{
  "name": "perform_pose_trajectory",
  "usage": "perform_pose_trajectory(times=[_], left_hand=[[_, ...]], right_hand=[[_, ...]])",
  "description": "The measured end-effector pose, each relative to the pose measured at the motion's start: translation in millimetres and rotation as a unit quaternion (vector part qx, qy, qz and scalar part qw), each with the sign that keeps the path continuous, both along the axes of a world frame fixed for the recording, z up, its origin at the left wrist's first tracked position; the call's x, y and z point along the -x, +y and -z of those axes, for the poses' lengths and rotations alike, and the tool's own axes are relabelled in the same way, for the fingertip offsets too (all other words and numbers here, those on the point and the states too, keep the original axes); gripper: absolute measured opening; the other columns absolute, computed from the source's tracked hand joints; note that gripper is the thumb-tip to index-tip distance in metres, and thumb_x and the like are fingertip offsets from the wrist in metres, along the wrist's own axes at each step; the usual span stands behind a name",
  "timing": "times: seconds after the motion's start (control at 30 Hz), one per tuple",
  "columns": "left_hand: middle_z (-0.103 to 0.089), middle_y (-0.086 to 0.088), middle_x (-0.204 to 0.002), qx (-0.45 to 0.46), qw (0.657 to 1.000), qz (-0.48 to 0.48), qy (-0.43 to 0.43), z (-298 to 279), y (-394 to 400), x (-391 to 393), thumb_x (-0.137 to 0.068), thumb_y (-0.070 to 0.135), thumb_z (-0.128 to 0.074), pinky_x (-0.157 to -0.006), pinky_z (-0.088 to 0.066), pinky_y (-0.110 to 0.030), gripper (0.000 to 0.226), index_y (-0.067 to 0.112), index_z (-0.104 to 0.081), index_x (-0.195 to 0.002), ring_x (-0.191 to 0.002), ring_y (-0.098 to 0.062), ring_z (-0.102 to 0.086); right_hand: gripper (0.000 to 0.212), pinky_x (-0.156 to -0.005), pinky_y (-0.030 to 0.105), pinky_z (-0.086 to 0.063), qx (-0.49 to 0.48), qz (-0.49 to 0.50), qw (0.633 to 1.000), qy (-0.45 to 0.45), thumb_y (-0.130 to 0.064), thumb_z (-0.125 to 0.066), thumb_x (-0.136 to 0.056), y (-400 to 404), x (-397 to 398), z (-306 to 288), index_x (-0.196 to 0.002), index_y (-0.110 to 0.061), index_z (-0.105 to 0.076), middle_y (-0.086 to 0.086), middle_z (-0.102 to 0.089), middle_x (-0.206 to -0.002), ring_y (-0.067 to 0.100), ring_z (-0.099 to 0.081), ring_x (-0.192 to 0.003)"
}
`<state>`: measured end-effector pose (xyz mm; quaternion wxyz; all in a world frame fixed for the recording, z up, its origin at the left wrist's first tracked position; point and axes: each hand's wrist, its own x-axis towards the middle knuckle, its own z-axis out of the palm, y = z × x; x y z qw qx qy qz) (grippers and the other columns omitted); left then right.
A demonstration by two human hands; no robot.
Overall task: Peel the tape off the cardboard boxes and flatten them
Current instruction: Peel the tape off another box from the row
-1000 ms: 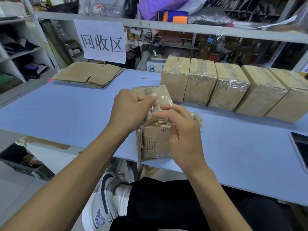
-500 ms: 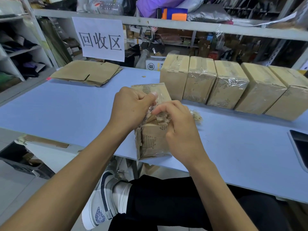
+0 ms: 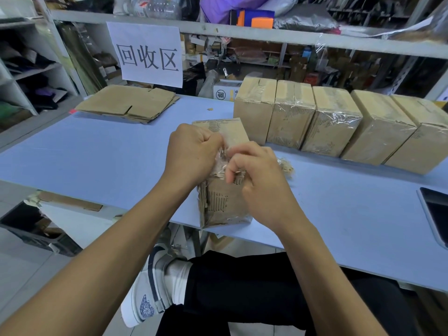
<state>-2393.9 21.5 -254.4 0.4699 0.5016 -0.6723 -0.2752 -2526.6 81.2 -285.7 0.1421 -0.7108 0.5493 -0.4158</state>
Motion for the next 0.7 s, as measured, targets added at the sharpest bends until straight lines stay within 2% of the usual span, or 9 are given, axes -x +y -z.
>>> perform_pose_trajectory(times=[0.1, 0.17, 0.23, 0.33, 0.4, 0.47, 0.57, 0.63, 0.7], left_hand=[[-0.022, 0.005, -0.039, -0.028, 0.999, -0.012, 0.039, 1.0, -2.0, -0.5, -0.087, 0.010, -0.060, -0.044, -0.021, -0.025, 0.051, 0.011, -0.031, -0.045, -0.042, -0.013, -0.019], [-0.021, 0.003, -0.041, -0.032, 0.998, -0.016, 0.049, 0.8, -1.5, 0.1, -0.086, 0.009, -0.059, -0.045, -0.020, -0.026, 0.049, 0.011, -0.032, -0.045, -0.043, -0.013, -0.018], [-0.024, 0.001, -0.042, -0.040, 0.997, -0.019, 0.058, 0.9, -0.6, 0.5, -0.086, 0.010, -0.059, -0.046, -0.022, -0.025, 0.049, 0.012, -0.033, -0.044, -0.043, -0.014, -0.020], [-0.049, 0.002, -0.046, -0.067, 0.993, -0.001, 0.099, 0.0, 1.7, -2.5, -0.091, 0.017, -0.059, -0.048, -0.033, -0.020, 0.046, 0.009, -0.054, -0.047, -0.044, -0.012, -0.040], [-0.063, -0.001, -0.061, -0.092, 0.986, 0.021, 0.137, -1.3, 1.7, -6.6, -0.094, 0.019, -0.059, -0.055, -0.041, -0.025, 0.034, 0.006, -0.064, -0.064, -0.056, -0.015, -0.051], [-0.068, -0.005, -0.071, -0.106, 0.978, 0.038, 0.173, -2.4, 2.4, -11.0, -0.097, 0.014, -0.058, -0.060, -0.050, -0.031, 0.027, 0.009, -0.064, -0.071, -0.065, -0.018, -0.059], [-0.070, -0.010, -0.082, -0.110, 0.969, 0.052, 0.216, -6.4, 7.5, -16.0, -0.102, 0.015, -0.057, -0.066, -0.058, -0.031, 0.022, 0.005, -0.066, -0.084, -0.072, -0.019, -0.067], [-0.073, -0.010, -0.083, -0.123, 0.960, 0.042, 0.250, -10.1, 9.9, -20.6, -0.101, 0.014, -0.057, -0.062, -0.059, -0.032, 0.019, 0.006, -0.064, -0.085, -0.069, -0.020, -0.070], [-0.075, -0.007, -0.080, -0.135, 0.954, 0.009, 0.268, -11.6, 10.8, -28.4, -0.099, 0.011, -0.061, -0.056, -0.055, -0.026, 0.013, 0.009, -0.064, -0.087, -0.064, -0.019, -0.070]], right_hand=[[0.040, -0.090, 0.001, -0.022, 0.023, -0.002, 1.000, -0.020, 0.004, -0.031, -0.062, 6.5, -1.9, 4.4, -0.072, -0.026, -0.055, -0.013, -0.057, -0.116, 0.017, -0.043, -0.110], [0.039, -0.093, 0.009, -0.031, 0.041, 0.001, 0.998, -0.052, 0.005, -0.032, -0.068, 9.9, -2.1, 9.6, -0.080, -0.023, -0.056, -0.010, -0.060, -0.115, 0.020, -0.049, -0.112], [0.038, -0.096, 0.021, -0.039, 0.037, -0.006, 0.995, -0.091, 0.003, -0.035, -0.078, 12.8, -0.5, 11.9, -0.098, -0.019, -0.059, -0.006, -0.061, -0.117, 0.020, -0.052, -0.115], [0.037, -0.104, 0.023, -0.039, 0.040, -0.028, 0.996, -0.078, -0.005, -0.046, -0.087, 15.1, 0.6, 18.3, -0.117, -0.019, -0.063, -0.009, -0.055, -0.130, 0.011, -0.046, -0.127], [0.027, -0.108, 0.036, -0.043, 0.057, -0.030, 0.994, -0.088, -0.014, -0.055, -0.091, 14.3, 0.4, 28.2, -0.116, -0.018, -0.065, -0.009, -0.051, -0.137, 0.015, -0.042, -0.136], [0.022, -0.103, 0.046, -0.048, 0.081, -0.022, 0.990, -0.114, -0.023, -0.060, -0.092, 11.6, 0.0, 36.8, -0.112, -0.017, -0.067, -0.009, -0.049, -0.139, 0.020, -0.044, -0.137], [0.019, -0.103, 0.041, -0.047, 0.125, 0.004, 0.987, -0.100, -0.026, -0.064, -0.090, 7.1, -0.9, 42.6, -0.105, -0.014, -0.069, -0.007, -0.052, -0.135, 0.020, -0.049, -0.133], [0.021, -0.103, 0.035, -0.046, 0.141, 0.020, 0.986, -0.082, -0.030, -0.068, -0.088, 5.7, -1.0, 41.0, -0.101, -0.013, -0.070, -0.005, -0.055, -0.131, 0.022, -0.052, -0.128], [0.025, -0.103, 0.030, -0.045, 0.156, 0.029, 0.985, -0.068, -0.033, -0.071, -0.087, 4.3, 0.1, 38.6, -0.098, -0.010, -0.071, -0.006, -0.058, -0.126, 0.023, -0.054, -0.125]])
